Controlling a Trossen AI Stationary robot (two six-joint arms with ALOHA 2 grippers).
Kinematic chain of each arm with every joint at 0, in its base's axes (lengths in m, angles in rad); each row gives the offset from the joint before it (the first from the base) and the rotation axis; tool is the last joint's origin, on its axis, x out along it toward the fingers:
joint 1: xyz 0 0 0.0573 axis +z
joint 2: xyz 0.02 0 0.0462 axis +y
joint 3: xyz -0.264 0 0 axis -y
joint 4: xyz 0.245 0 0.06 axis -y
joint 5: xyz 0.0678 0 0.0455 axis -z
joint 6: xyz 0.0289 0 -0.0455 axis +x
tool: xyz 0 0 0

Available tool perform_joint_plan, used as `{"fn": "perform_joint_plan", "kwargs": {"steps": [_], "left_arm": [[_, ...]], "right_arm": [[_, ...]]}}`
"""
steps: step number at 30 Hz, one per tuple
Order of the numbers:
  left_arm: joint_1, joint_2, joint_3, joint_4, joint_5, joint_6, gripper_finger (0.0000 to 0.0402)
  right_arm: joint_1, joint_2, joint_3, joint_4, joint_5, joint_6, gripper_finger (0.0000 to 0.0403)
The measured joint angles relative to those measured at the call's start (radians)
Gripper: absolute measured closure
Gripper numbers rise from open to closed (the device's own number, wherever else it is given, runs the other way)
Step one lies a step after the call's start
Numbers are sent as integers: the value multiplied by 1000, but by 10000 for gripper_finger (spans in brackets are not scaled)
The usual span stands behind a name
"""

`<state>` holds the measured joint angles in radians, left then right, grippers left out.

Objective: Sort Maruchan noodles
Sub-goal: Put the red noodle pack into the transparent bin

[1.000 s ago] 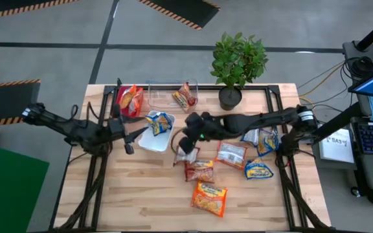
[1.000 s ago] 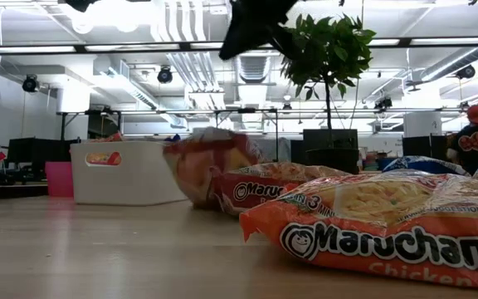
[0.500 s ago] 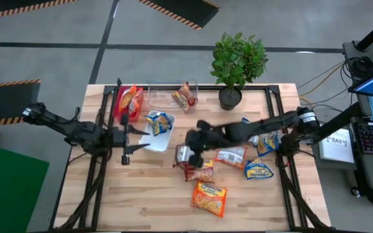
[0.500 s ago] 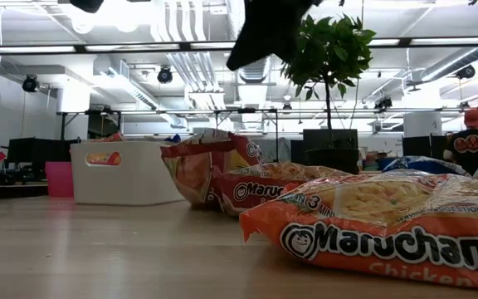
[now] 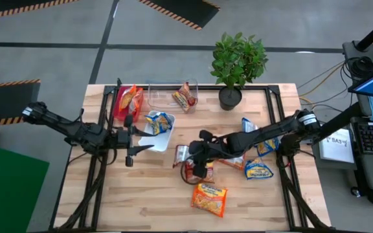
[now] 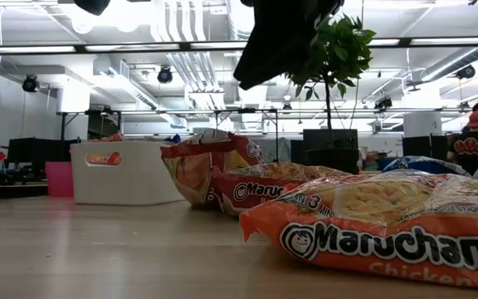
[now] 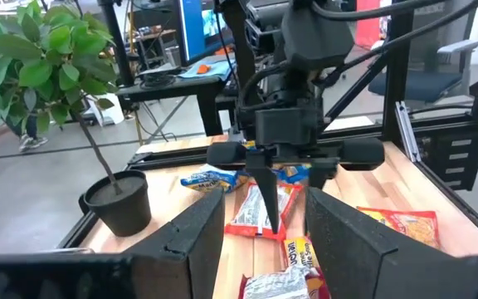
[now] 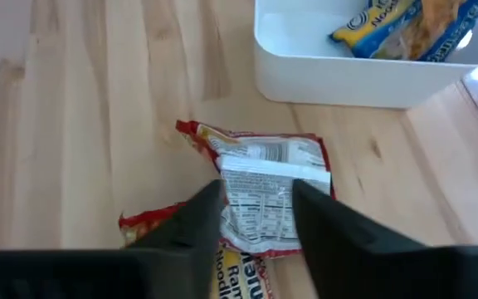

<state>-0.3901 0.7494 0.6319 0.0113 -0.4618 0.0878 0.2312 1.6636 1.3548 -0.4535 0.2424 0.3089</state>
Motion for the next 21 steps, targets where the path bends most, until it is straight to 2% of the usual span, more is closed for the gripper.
{"fn": "perform_joint_plan", "kwargs": {"steps": [6, 10, 16, 21], "left_arm": [[0, -6, 5, 2, -1, 27, 248], [0, -13, 5, 4, -1, 35, 248], [-3, -10, 1, 2, -1, 11, 248], [-3, -8, 3, 2, -2, 16, 248]], "right_arm": [[0, 33, 2, 53, 49, -38, 121], [8, 105, 1, 110, 45, -55, 70], [13, 216, 27, 94, 49, -33, 65], [6, 279, 58, 92, 72, -21, 108]]}}
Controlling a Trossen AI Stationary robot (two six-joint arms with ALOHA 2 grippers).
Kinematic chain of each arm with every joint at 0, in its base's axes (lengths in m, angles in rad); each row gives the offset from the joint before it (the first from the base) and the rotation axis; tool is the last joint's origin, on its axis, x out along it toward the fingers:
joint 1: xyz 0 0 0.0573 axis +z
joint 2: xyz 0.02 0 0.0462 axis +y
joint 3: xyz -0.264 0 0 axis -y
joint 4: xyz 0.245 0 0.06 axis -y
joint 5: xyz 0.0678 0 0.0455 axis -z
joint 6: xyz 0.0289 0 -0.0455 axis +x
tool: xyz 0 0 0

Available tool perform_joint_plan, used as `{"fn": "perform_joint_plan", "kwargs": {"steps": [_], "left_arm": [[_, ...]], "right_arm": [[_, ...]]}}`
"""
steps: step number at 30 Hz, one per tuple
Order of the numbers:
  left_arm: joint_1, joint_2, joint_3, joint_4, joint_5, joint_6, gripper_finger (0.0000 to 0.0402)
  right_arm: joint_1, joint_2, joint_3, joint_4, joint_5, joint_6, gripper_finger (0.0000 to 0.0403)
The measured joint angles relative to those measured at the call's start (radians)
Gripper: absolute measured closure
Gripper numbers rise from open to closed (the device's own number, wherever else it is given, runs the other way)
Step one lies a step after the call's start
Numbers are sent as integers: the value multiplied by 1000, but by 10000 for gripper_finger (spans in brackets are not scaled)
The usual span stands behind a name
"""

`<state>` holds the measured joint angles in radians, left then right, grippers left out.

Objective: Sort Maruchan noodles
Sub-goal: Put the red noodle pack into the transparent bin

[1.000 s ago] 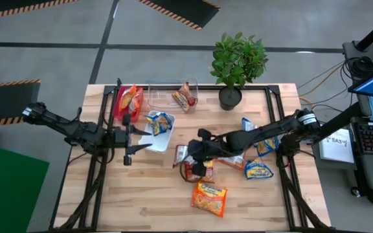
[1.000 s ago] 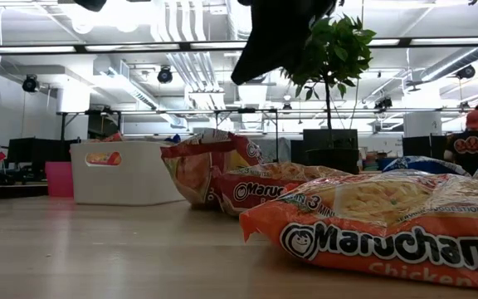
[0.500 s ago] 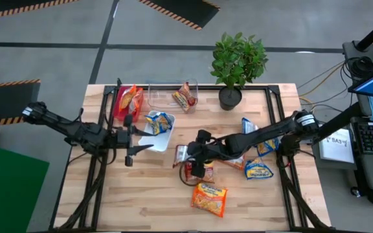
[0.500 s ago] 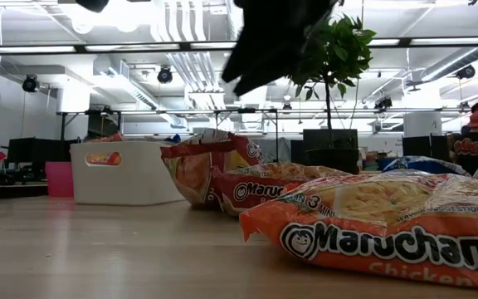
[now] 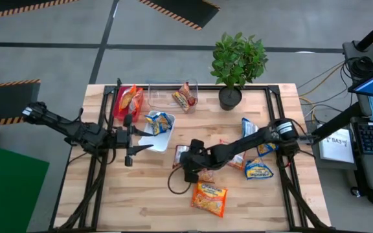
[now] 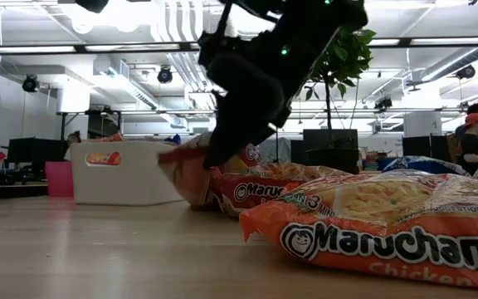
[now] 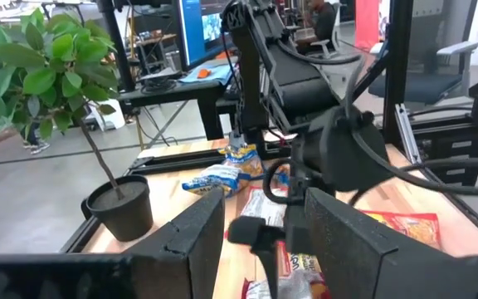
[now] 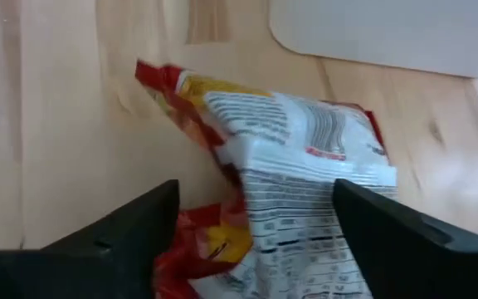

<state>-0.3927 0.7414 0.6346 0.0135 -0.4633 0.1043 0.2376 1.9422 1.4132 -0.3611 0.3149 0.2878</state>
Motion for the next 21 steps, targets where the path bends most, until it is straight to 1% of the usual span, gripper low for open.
{"fn": "perform_joint_plan", "kwargs": {"steps": [2, 5, 10, 12, 14, 18, 21], "left_arm": [[0, -1, 0, 6, 0, 7, 248], [0, -3, 0, 9, 0, 8, 248], [0, -4, 0, 12, 0, 7, 248], [0, -4, 0, 12, 0, 5, 248], [0, -4, 0, 13, 0, 3, 248], [0, -7, 0, 22, -9, 18, 248], [-1, -19, 21, 23, -67, 45, 248]], "right_arm": [[-8, 16, 11, 0, 0, 0, 140], [-23, 36, 25, -1, 0, 0, 202], [-36, 28, 39, -6, -2, 35, 322], [-39, 6, 46, -16, -20, 49, 369], [-42, -21, 62, -22, -42, 60, 385], [-62, -86, 106, -90, -49, 110, 393], [-111, -138, 145, -124, -53, 139, 394]]}}
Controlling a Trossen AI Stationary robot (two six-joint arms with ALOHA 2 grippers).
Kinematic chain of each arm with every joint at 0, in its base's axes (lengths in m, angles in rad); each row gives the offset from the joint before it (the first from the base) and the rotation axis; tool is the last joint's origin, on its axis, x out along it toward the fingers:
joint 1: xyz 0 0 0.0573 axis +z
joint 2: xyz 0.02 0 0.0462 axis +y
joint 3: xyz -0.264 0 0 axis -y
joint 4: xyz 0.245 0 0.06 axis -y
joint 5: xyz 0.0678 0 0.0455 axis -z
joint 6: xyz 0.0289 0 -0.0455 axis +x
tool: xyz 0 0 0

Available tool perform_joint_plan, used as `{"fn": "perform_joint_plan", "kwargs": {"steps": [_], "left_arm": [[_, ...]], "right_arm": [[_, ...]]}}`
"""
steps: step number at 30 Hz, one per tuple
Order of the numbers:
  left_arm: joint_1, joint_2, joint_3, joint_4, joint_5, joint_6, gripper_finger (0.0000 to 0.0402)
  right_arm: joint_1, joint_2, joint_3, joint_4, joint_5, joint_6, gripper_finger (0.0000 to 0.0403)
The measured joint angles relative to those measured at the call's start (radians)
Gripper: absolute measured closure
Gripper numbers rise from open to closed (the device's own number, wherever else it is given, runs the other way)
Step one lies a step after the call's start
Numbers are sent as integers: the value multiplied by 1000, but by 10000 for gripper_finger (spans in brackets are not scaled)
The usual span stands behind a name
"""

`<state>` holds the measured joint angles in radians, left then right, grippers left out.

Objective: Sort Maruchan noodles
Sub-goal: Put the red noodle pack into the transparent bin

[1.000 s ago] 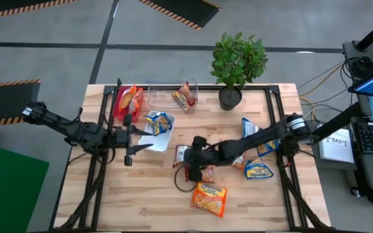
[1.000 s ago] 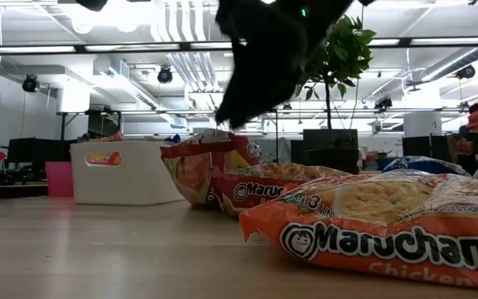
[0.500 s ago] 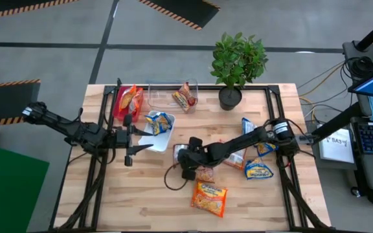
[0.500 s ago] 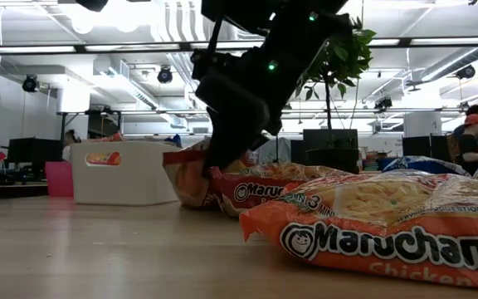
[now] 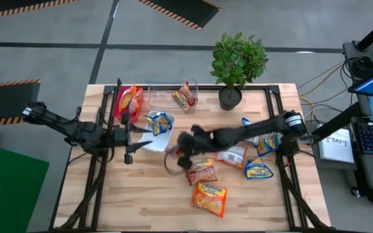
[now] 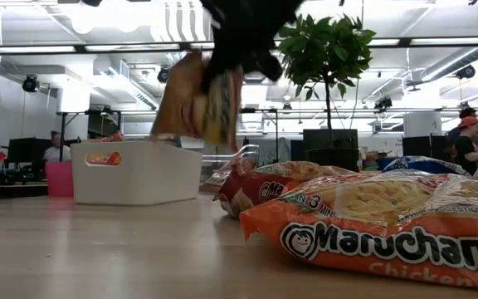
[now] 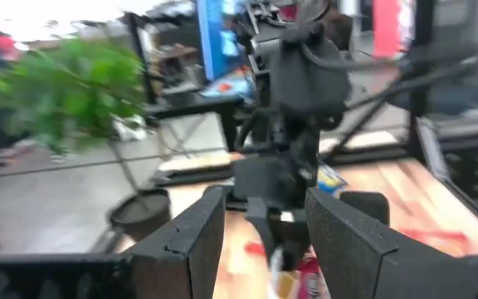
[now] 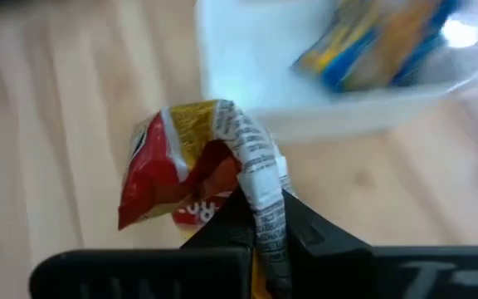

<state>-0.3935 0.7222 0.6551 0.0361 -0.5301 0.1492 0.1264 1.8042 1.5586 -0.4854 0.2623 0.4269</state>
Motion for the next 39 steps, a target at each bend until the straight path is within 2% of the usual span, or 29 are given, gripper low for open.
{"fn": "perform_joint_plan", "kwargs": {"steps": [2, 6, 13, 16, 22, 32, 39], "left_arm": [[1, -16, 12, 3, -36, 7, 248], [-1, -43, 9, 0, -45, 8, 248], [-3, -67, -5, -2, -45, 7, 248], [-3, -70, -11, -2, -44, 9, 248], [-3, -73, -12, -3, -43, 10, 248], [-3, -75, -12, -13, -43, 0, 248], [-3, -74, -12, -14, -41, -4, 248]], "right_arm": [[-47, -32, 28, 5, -2, 27, 394], [-158, -59, 74, 17, 6, 78, 394], [-332, -5, 76, 139, 179, 211, 394], [-377, 34, 72, 199, 183, 243, 394], [-416, 124, 72, 302, 183, 286, 394], [-425, 204, 71, 302, 198, 272, 389], [-432, 207, 71, 282, 212, 280, 332]]}}
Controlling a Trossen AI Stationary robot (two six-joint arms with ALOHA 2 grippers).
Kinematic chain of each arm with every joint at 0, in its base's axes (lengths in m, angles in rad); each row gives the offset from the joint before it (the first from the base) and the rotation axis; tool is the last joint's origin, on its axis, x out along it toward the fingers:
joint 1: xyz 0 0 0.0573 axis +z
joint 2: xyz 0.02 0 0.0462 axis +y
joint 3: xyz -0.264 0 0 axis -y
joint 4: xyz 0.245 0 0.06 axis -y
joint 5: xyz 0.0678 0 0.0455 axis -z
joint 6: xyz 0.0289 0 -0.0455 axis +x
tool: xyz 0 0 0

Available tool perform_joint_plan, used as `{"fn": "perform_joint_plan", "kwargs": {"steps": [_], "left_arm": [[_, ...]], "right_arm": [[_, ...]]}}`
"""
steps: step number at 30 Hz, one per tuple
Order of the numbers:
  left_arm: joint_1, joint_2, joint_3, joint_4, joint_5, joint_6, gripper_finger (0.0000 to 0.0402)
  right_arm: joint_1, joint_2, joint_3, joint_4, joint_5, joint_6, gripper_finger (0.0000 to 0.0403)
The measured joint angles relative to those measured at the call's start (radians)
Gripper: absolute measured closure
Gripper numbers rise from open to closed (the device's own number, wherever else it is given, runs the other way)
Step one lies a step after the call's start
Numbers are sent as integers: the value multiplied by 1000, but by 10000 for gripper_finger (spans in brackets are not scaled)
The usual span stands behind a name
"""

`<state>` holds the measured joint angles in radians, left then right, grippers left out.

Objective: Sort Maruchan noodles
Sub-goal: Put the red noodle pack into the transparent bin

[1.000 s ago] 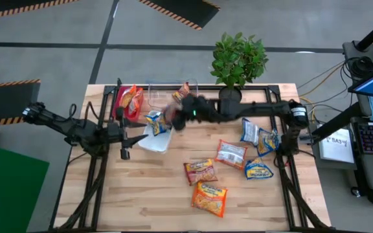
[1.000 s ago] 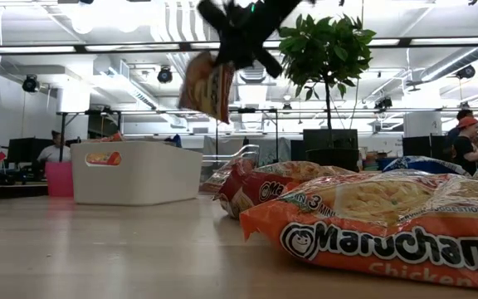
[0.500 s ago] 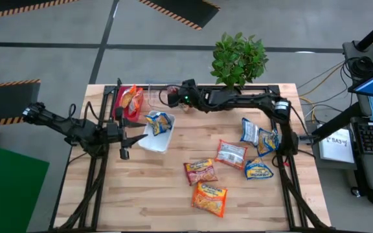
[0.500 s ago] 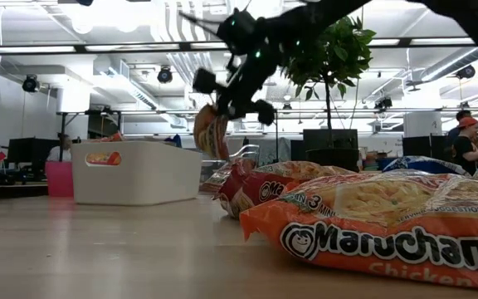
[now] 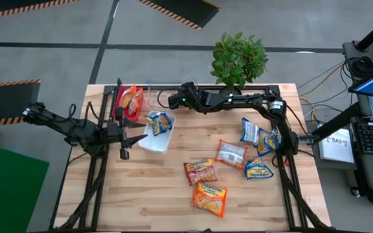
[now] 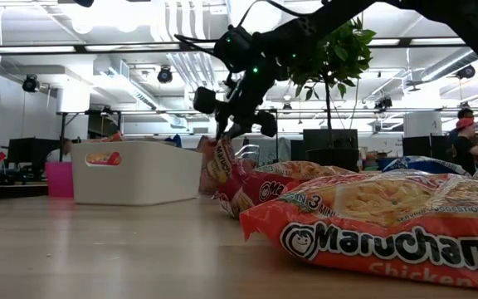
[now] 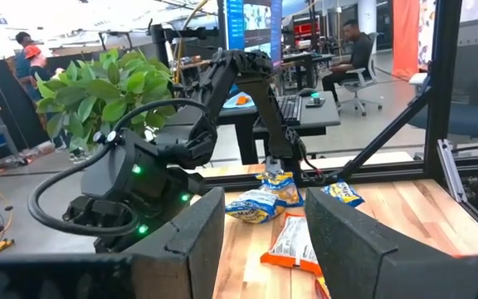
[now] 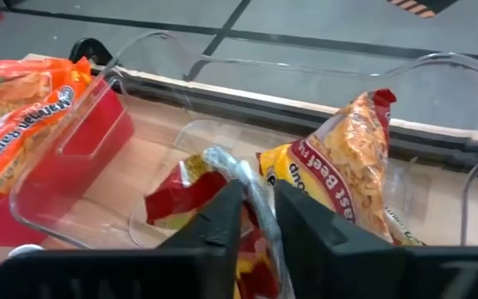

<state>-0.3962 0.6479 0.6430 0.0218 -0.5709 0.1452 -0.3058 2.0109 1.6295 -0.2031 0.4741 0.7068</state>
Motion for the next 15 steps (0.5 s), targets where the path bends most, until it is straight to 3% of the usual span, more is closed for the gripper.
{"fn": "perform_joint_plan", "kwargs": {"steps": [6, 11, 13, 15], "left_arm": [[0, 1, 0, -7, 0, -6, 248], [0, 1, 0, -24, 0, -12, 248], [0, 2, 0, -22, -1, -20, 248], [0, 6, 0, -21, -1, -43, 248]], "right_arm": [[4, -27, 0, -18, -5, -41, 271], [31, -101, 0, -60, -12, -102, 242], [46, -143, 0, -89, -44, -134, 237], [64, -194, 0, -143, -146, -168, 235]]}}
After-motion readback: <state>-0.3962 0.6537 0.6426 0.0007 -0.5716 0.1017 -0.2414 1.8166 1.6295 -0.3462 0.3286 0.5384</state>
